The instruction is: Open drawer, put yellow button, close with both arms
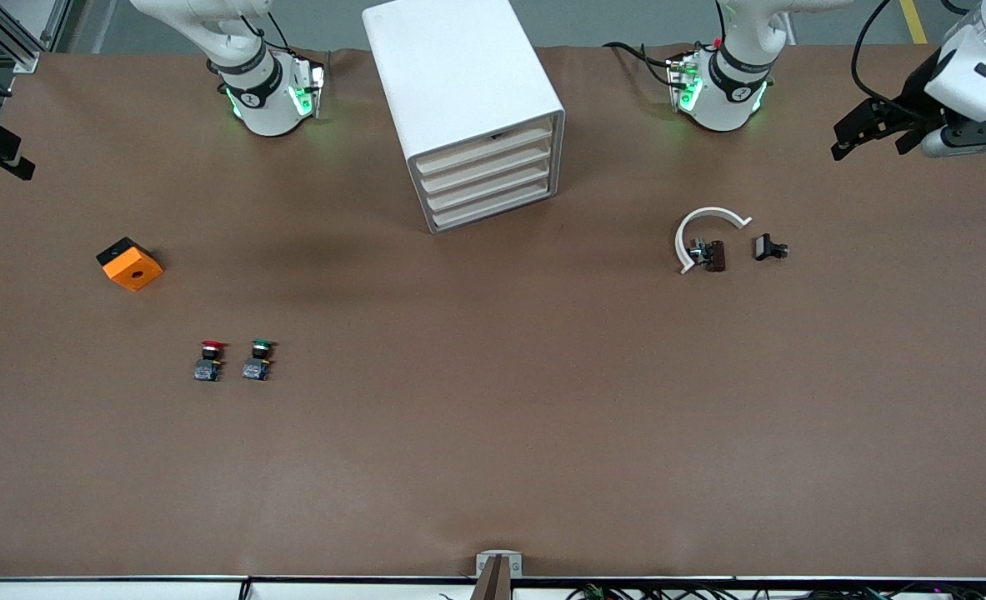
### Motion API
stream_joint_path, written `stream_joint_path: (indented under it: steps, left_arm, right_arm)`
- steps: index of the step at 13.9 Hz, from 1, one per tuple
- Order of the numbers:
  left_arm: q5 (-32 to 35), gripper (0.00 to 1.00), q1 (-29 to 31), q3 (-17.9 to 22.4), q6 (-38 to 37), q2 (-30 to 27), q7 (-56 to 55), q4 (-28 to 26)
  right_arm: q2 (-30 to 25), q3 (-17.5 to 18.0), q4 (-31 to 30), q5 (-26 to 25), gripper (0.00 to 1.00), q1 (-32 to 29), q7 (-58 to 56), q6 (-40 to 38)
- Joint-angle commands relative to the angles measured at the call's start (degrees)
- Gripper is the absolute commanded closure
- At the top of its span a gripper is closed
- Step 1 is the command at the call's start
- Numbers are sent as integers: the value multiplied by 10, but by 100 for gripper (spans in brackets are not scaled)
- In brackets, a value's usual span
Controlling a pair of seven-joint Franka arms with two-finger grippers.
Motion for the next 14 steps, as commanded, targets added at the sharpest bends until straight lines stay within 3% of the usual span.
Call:
stream_joint_path:
  steps: [1,5,14]
  left_arm:
    - [10,0,13,-6,-4,53,11,79]
    - [10,0,12,-6,-59,130,20,189]
    - [6,0,11,-3,-76,136,14,198]
  right_arm:
    - [-16,4,-16,4,0,-10,-3,1]
    - [-16,4,-16,3,0,-10,-3,1]
    - [-16,4,-16,4,0,-11,-3,1]
